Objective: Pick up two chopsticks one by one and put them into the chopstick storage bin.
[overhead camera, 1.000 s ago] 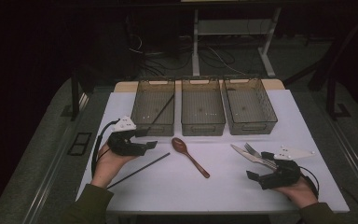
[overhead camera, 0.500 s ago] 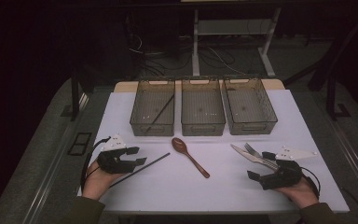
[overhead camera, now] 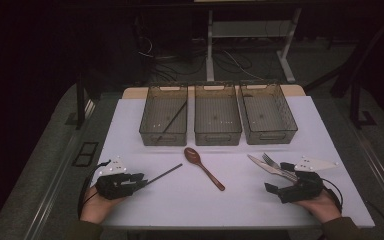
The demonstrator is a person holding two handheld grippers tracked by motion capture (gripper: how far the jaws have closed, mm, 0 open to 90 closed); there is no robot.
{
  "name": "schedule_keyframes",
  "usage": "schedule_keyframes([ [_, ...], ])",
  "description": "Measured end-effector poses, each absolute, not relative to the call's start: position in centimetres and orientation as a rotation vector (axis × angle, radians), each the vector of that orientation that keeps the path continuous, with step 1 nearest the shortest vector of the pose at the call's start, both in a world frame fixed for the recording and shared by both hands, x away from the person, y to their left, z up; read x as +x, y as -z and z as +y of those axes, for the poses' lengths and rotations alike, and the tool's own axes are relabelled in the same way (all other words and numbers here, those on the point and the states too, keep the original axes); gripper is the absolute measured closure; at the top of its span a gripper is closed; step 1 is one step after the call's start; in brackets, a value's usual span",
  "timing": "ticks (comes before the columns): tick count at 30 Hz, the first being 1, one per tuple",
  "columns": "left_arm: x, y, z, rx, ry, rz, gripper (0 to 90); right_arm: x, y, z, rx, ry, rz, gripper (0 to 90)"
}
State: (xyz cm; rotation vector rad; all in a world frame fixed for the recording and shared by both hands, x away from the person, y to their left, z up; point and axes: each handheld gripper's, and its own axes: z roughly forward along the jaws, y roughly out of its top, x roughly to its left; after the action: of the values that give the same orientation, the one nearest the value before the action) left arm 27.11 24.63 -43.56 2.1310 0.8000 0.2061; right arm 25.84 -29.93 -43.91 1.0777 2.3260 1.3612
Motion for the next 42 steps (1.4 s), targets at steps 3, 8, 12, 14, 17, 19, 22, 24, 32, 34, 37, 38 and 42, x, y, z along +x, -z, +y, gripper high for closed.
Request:
schedule_keyframes([
  [3, 27.2, 44.0, 24.5, 2.156, -0.190, 0.793, 72.4, 25.9, 43.9, -29.9, 1.079, -1.357, 2.328, 0.6],
  [8, 27.4, 44.6, 24.6, 2.167, -0.171, 0.819, 76.7, 25.9, 43.9, -29.9, 1.086, -1.357, 2.326, 0.6],
  [12, 27.5, 44.8, 24.7, 2.186, -0.173, 0.818, 77.3, 25.9, 43.9, -29.9, 1.085, -1.357, 2.329, 0.6],
  [14, 27.5, 44.8, 24.7, 2.182, -0.176, 0.821, 78.7, 25.9, 43.9, -29.9, 1.085, -1.356, 2.329, 0.6],
  [17, 27.5, 44.8, 24.8, 2.189, -0.183, 0.816, 83.2, 25.9, 43.9, -29.9, 1.084, -1.356, 2.329, 0.6],
  [19, 27.5, 44.8, 24.7, 2.192, -0.184, 0.816, 84.0, 25.9, 43.9, -29.9, 1.086, -1.359, 2.329, 0.6],
  [22, 27.6, 44.7, 24.5, 2.212, -0.183, 0.814, 85.0, 25.9, 43.9, -29.9, 1.086, -1.358, 2.329, 0.6],
  [24, 27.6, 44.6, 24.4, 2.212, -0.175, 0.830, 85.3, 25.9, 43.9, -29.9, 1.085, -1.357, 2.330, 0.6],
  [32, 27.7, 44.1, 24.2, 2.213, -0.177, 0.820, 85.5, 25.9, 43.9, -29.9, 1.081, -1.355, 2.328, 0.6],
  [34, 27.6, 43.8, 24.1, 2.190, -0.181, 0.828, 85.5, 25.9, 43.9, -29.9, 1.079, -1.354, 2.329, 0.6],
  [37, 27.5, 43.2, 23.9, 2.180, -0.187, 0.815, 85.5, 25.9, 43.9, -29.9, 1.077, -1.353, 2.329, 0.6],
  [38, 27.4, 43.0, 23.7, 2.171, -0.186, 0.820, 85.5, 25.9, 43.9, -29.9, 1.077, -1.352, 2.329, 0.6],
  [42, 27.2, 42.4, 23.0, 2.165, -0.199, 0.811, 85.5, 25.9, 44.0, -29.9, 1.081, -1.351, 2.330, 0.6],
])
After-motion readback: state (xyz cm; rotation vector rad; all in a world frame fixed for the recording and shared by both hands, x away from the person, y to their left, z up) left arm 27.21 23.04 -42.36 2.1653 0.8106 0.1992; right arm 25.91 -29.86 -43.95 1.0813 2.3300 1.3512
